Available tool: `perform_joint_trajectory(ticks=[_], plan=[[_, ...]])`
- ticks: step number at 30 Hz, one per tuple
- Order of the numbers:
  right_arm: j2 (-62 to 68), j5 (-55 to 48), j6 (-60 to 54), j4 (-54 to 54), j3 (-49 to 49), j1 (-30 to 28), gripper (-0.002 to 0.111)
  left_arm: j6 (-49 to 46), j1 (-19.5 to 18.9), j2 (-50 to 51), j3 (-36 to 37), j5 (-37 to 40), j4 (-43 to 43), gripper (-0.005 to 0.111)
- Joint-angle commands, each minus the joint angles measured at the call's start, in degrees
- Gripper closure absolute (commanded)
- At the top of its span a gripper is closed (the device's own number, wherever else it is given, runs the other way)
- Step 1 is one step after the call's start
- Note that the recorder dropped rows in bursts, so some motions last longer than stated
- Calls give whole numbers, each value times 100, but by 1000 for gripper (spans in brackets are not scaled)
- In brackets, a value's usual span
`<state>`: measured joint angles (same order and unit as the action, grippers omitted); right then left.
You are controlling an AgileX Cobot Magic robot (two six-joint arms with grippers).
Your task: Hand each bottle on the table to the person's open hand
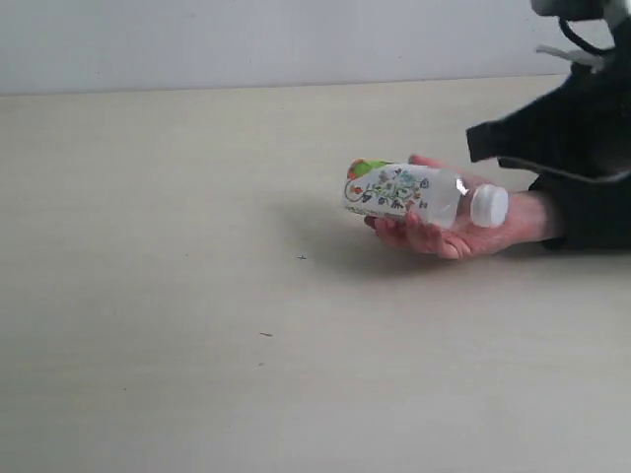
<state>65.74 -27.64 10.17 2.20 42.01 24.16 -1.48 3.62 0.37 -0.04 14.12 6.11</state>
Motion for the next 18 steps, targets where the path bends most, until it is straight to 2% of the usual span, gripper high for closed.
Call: perform_joint_trajectory(ticks=[1,8,11,18], plan=[[-1123,1048,-7,576,-1263,-22,108,13,37,-37,4,-1,-32,106],[-2035,1819,-132,679,-2644,-22,108,13,37,-37,4,-1,-32,106],[-2044,2634,-266,679,-3329,-22,108,13,37,-37,4,-1,-32,106],[-2044,3176,-72,679,-3645,-22,108,13,37,-37,4,-1,-32,106]])
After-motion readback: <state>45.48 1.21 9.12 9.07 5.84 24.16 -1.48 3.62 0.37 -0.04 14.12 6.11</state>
